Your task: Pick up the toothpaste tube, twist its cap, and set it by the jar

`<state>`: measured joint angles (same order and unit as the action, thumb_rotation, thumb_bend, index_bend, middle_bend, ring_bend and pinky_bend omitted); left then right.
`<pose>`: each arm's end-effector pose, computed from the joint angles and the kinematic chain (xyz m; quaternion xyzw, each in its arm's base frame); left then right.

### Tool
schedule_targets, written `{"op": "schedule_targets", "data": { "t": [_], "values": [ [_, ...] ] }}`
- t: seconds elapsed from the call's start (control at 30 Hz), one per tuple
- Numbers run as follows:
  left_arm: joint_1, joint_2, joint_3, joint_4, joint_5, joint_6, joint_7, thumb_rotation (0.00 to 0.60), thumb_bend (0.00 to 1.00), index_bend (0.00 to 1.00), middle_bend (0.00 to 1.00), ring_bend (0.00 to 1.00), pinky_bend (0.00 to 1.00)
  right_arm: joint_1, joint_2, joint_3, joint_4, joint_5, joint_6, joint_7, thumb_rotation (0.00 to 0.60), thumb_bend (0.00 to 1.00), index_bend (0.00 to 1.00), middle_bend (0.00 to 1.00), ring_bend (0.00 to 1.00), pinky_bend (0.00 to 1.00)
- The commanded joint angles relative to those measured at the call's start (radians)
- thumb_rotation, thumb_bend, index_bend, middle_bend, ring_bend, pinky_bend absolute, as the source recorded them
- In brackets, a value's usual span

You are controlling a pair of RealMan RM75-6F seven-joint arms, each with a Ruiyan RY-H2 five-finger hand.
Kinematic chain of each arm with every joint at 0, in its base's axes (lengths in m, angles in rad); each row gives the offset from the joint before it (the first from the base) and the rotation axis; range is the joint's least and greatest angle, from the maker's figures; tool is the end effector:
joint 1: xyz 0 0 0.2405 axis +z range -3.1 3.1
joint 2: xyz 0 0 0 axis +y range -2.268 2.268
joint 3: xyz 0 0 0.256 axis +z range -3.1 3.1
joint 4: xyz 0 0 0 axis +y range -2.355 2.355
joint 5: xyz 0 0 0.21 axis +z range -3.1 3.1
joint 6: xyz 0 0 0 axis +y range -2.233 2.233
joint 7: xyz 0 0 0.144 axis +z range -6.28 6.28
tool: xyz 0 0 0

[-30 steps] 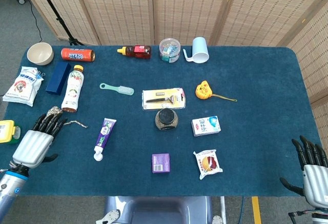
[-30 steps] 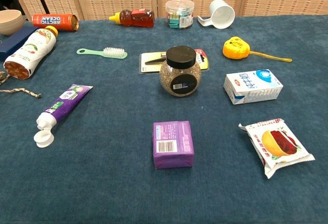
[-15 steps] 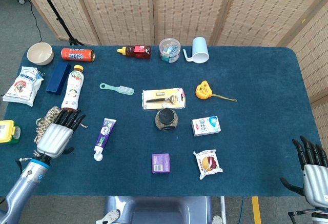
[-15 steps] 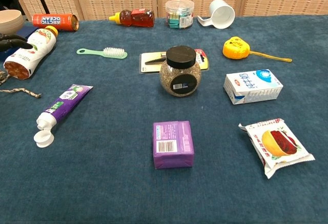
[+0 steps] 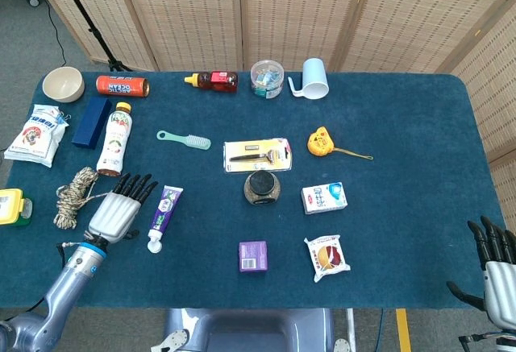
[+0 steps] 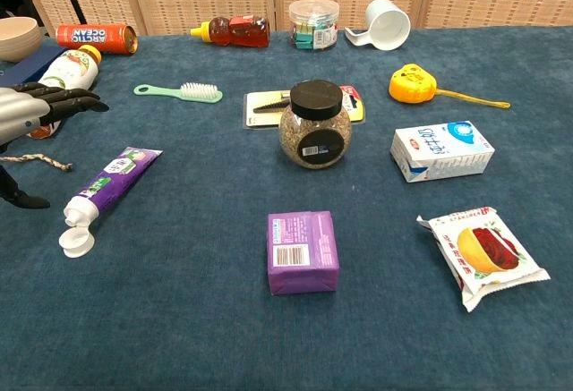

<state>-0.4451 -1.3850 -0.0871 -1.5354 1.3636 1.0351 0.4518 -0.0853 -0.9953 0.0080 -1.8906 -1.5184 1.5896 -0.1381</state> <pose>-0.2412 0.2760 0.0282 -0.7734 -0.3074 -0.2781 0.4795 -0.2852 -0.1215 0.1822 0.5511 -0.4209 0.3613 0.6233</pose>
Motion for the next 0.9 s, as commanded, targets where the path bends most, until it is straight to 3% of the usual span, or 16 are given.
{"op": "schedule_targets", "data": {
  "t": [0.03,0.57,0.9],
  "values": [
    [-0.008,-0.015,0.003,0.016,-0.004,-0.005,-0.009,0.600,0.07,0.00,0.00,0.00,0.00,-0.001,0.002,0.000,0.000,-0.001,0.001,0.001,0.600,0.12,0.00,0.00,0.00,0.00],
    [-0.050,-0.111,0.013,0.091,-0.015,-0.015,0.003,0.600,0.10,0.00,0.00,0.00,0.00,-0.019,0.010,-0.006,0.004,-0.004,0.020,0.015,0.600,0.12,0.00,0.00,0.00,0.00],
    [-0.107,-0.143,-0.048,0.100,-0.018,0.003,0.009,0.600,0.16,0.00,0.00,0.00,0.00,-0.029,0.009,-0.008,0.003,-0.006,0.029,0.020,0.600,0.12,0.00,0.00,0.00,0.00]
  ]
}}
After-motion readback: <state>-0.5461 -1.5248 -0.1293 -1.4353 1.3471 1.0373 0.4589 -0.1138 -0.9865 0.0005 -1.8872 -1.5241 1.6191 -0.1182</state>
